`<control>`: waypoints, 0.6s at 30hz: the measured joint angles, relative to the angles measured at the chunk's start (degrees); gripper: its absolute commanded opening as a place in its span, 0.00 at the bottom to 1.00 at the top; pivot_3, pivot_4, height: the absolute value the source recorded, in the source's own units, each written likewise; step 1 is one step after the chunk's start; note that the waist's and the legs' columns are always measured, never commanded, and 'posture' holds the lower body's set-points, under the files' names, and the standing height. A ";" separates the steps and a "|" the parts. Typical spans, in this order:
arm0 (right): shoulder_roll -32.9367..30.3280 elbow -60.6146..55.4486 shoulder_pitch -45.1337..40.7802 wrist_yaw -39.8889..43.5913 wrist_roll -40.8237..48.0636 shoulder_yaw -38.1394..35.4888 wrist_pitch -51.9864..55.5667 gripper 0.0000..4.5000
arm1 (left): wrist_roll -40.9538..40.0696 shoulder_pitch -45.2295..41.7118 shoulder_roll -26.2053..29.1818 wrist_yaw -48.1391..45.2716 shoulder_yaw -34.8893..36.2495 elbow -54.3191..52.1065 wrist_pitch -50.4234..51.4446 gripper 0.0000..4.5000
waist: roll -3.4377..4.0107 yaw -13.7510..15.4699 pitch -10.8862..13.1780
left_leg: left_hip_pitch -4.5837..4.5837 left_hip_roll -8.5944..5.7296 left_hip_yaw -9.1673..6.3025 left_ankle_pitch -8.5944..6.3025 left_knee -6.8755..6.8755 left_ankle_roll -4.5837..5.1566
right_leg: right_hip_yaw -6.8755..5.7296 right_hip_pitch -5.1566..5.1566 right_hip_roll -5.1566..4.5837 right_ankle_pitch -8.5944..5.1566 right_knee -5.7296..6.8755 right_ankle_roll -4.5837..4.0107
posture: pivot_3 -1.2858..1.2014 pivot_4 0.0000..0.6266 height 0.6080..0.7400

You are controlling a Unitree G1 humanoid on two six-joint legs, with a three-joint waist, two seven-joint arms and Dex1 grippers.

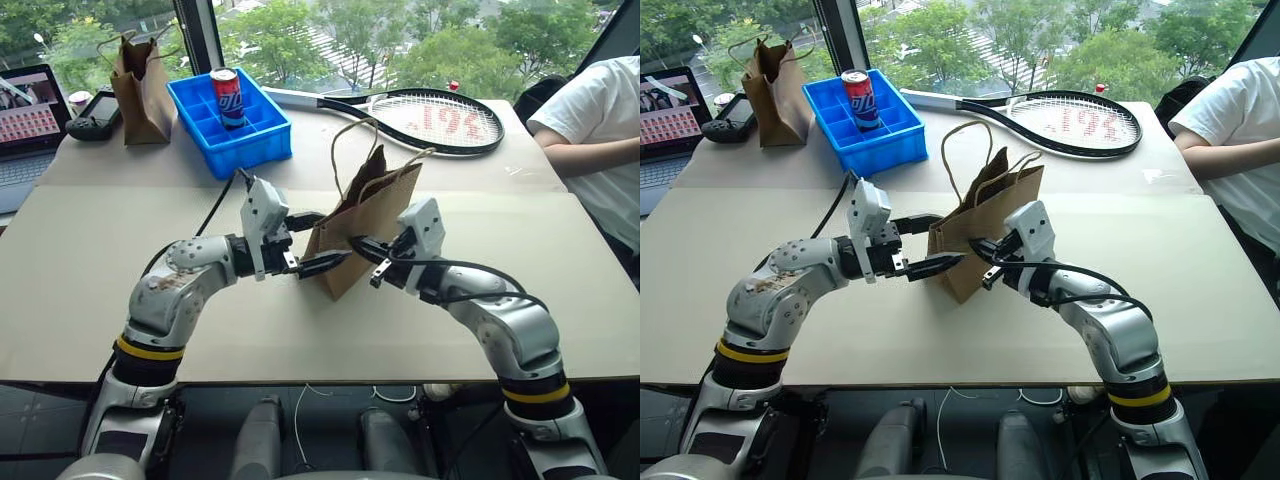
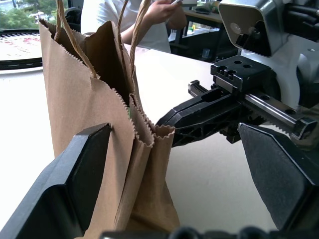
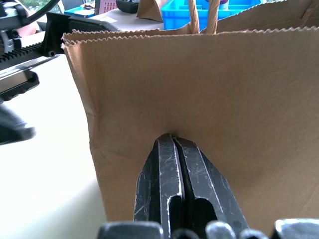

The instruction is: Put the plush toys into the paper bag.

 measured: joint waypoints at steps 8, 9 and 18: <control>1.05 0.00 0.74 -0.01 -0.93 -0.05 -0.01 0.00 | 2.82 -0.09 -2.15 4.30 -0.88 2.20 -0.20 0.02 | 0.00 -0.06 0.00 | 0.00 0.00 0.00 -0.01 -0.02 -0.01 | 0.00 -0.01 0.01 0.00 0.00 0.00 | 0.52 0.24 1.00; 1.16 0.00 0.74 -0.01 -0.98 -0.05 -0.01 0.00 | 3.11 -0.09 -2.30 4.43 -0.98 2.27 -0.26 0.02 | 0.00 -0.06 0.00 | 0.00 0.00 0.00 -0.01 -0.02 -0.01 | 0.00 -0.01 0.00 0.00 0.00 0.00 | 0.52 0.24 1.00; -5.31 -2.99 4.44 2.86 1.30 -5.20 2.06 0.00 | 3.38 -2.53 -1.38 0.94 -0.58 5.34 -2.16 0.02 | 0.00 0.38 0.00 | -0.03 -0.03 0.01 -0.22 -0.01 -0.34 | 0.00 0.02 -0.03 -0.01 -0.08 -0.01 | 0.52 0.24 1.00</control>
